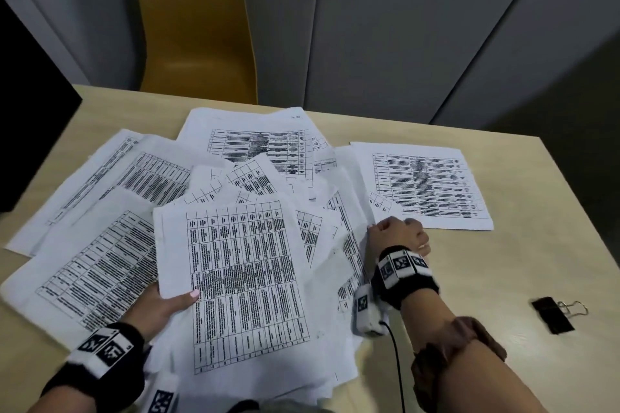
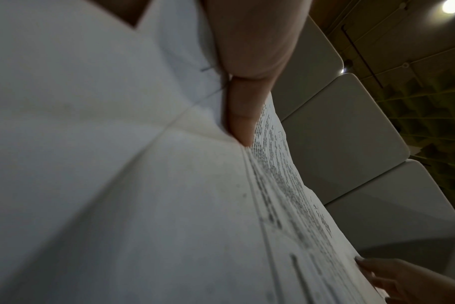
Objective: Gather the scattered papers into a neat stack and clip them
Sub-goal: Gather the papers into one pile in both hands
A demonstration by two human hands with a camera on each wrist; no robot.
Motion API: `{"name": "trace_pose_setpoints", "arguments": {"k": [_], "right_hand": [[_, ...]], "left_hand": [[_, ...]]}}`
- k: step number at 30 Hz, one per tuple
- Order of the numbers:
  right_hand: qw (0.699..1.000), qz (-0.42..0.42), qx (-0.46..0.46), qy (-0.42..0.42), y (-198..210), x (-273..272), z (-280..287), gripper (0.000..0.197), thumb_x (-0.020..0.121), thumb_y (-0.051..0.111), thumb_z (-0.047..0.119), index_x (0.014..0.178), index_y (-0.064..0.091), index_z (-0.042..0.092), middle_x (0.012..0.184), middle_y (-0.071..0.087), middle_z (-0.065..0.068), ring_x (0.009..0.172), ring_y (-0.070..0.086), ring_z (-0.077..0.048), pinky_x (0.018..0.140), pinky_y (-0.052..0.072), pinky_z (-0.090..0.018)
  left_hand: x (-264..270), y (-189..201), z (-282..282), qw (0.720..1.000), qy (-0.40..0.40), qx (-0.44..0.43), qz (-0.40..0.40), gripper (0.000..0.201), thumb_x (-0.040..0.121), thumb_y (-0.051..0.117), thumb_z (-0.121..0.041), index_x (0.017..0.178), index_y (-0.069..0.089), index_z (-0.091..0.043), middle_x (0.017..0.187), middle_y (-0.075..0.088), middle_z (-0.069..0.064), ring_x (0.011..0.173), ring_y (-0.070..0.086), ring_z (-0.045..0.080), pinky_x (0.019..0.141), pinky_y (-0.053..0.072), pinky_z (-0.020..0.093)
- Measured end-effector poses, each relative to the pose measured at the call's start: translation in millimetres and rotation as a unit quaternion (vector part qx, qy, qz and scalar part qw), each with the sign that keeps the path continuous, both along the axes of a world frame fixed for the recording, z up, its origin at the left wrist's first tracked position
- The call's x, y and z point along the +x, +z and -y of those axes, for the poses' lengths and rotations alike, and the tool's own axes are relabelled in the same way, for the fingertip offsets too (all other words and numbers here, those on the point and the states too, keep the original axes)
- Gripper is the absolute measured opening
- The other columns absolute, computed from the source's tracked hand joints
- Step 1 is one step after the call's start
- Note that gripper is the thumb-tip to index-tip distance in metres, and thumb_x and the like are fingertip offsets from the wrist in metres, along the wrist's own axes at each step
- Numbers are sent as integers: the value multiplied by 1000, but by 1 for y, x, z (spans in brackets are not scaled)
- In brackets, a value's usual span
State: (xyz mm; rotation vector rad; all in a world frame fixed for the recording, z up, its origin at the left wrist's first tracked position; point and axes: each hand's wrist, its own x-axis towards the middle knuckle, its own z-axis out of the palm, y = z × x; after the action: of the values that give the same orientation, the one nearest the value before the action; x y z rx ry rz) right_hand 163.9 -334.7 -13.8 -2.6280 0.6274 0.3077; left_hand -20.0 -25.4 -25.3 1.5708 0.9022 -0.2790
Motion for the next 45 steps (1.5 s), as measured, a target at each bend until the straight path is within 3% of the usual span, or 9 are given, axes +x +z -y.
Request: {"name": "trace_pose_setpoints", "arguments": {"k": [5,9,13,18,23,28,34,40,45], "right_hand": [[992,70,92,-45,2,-47,14,6,80,60,16,86,60,16,148,21,-14,133,20,-36,111,25,-42],[968,103,182,-140,9,-51,15,67,75,74,18,131,39,12,149,13,-20,131,26,-42,108,31,-47],[958,51,237,-151,11,-48,3,104,66,82,24,145,16,21,146,18,-21,127,35,-42,106,34,-49],[974,47,126,-182,11,-56,6,112,65,81,31,147,6,28,148,18,-20,129,27,-40,108,25,-50],[937,59,291,-184,19,-44,15,110,72,78,16,148,-1,26,150,19,-24,128,40,-41,104,38,-47],[927,63,333,-163,19,-41,4,96,73,77,12,146,14,12,142,40,-22,126,46,-33,104,35,-35],[947,-45,303,-100,14,-48,-1,34,73,74,6,97,53,-4,95,63,-14,87,62,-27,77,49,-29],[935,49,314,-157,8,-62,19,40,78,69,9,110,55,-8,92,62,-19,83,61,-31,72,51,-32],[887,-55,438,-136,-4,-67,29,60,56,87,24,98,62,-10,68,70,-11,51,63,-14,59,49,-21]], "left_hand": [[1,0,-2,1000,-4,-14,-1,54,83,62,-2,133,42,3,136,49,24,124,46,38,106,30,46],[3,-1,-3,1000,0,-17,0,52,82,62,1,130,45,6,134,50,26,122,49,38,105,32,43],[3,-4,-3,1000,10,-16,7,51,82,62,1,129,46,7,132,52,26,114,52,34,99,33,37],[0,-7,-3,1000,20,-12,20,58,75,74,-8,127,50,2,122,59,17,105,54,29,104,35,46],[1,-8,-6,1000,10,-12,16,48,79,68,-6,124,52,2,122,60,21,105,57,33,102,38,46],[-1,-7,-4,1000,3,-6,26,49,80,66,-5,126,50,3,123,59,21,102,53,28,101,35,44],[0,-14,-8,1000,-1,-1,23,48,79,68,-6,123,53,2,117,61,17,105,56,32,103,37,47],[1,-17,-11,1000,3,3,16,46,77,69,-6,120,55,3,116,62,20,105,58,35,102,39,49],[2,-19,-12,1000,-3,4,17,48,78,68,-2,123,52,5,122,59,21,108,56,34,103,37,47]]}}
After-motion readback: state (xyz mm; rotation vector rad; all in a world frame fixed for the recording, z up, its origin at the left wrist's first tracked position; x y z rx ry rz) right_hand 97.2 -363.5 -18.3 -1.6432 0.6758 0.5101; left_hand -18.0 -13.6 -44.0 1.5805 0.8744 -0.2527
